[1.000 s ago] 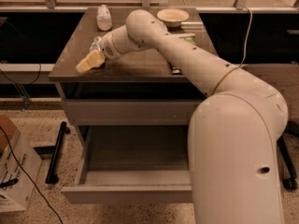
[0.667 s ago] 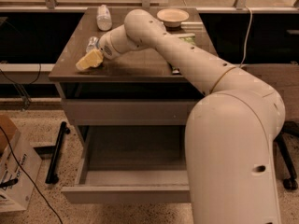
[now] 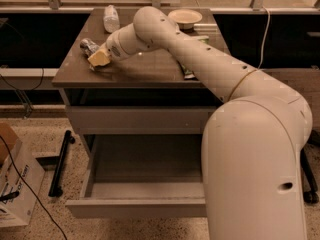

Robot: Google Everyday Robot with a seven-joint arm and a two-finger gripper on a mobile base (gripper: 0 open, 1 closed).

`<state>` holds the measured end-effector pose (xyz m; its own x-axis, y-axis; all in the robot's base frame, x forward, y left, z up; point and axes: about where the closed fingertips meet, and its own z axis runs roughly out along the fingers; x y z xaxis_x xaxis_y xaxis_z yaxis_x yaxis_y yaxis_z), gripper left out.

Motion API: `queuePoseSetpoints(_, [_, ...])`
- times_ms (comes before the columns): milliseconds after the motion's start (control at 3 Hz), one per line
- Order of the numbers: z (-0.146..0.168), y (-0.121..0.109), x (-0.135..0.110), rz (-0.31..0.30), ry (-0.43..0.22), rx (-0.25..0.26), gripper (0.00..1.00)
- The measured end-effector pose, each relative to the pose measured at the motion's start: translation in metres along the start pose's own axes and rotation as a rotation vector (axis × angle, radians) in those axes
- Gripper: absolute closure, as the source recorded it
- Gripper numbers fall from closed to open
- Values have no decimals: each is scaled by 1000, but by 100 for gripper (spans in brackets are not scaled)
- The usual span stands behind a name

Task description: Place redbull can into middle drawer

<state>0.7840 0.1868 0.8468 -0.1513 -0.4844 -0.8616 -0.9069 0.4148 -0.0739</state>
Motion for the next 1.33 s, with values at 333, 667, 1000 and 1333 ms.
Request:
queuePoseSetpoints(333, [-19,6,-11,-58,-23,10,96])
queuePoseSetpoints(667, [-32,13,-14,-119,-29,6,100])
queuePoseSetpoints(1000, [-52,30,-3,-160,-34,-28,100])
queuePoseSetpoints(1333, [-80,58,17,-196,-55,-88,100])
